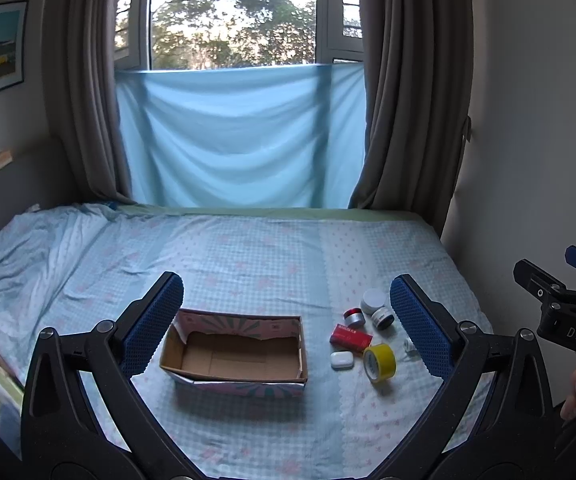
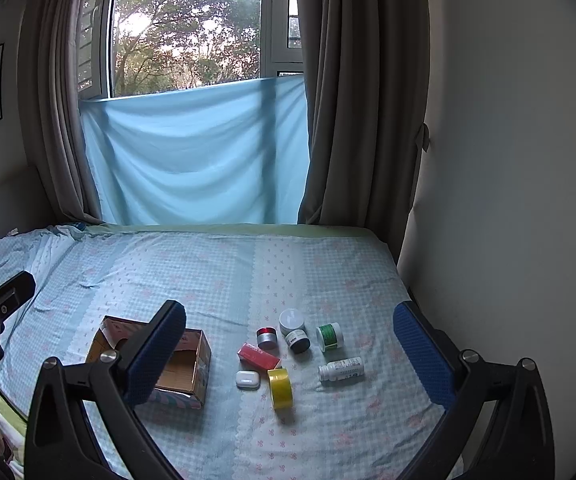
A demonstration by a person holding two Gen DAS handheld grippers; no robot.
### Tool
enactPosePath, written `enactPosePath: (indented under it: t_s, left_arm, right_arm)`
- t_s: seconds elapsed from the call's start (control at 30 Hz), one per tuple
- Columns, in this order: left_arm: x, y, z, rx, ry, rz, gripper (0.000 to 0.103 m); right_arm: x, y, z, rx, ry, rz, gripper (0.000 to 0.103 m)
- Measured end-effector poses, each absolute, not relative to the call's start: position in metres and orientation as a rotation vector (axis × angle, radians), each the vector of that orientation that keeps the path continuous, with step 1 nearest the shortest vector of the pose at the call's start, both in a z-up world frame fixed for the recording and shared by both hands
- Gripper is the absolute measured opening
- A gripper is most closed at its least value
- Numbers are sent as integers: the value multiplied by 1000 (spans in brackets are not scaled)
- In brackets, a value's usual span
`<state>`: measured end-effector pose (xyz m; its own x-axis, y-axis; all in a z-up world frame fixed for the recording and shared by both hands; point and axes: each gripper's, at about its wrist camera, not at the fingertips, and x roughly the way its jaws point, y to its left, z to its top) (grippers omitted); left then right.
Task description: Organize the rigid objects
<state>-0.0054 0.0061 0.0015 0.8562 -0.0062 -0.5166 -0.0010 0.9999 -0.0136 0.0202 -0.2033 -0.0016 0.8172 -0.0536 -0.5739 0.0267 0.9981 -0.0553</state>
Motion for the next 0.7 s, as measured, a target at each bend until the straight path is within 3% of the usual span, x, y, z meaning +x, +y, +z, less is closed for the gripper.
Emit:
enactPosePath:
  t_s: [0.43,0.7]
  left_arm:
    - [35,11,-2,17,620,-56,103]
    - [121,-1,-56,76,796,-173,103]
  right_arm:
    - [36,-208,-6,-33,654,-60,103]
    - [71,-215,-48,-28,773,-115,103]
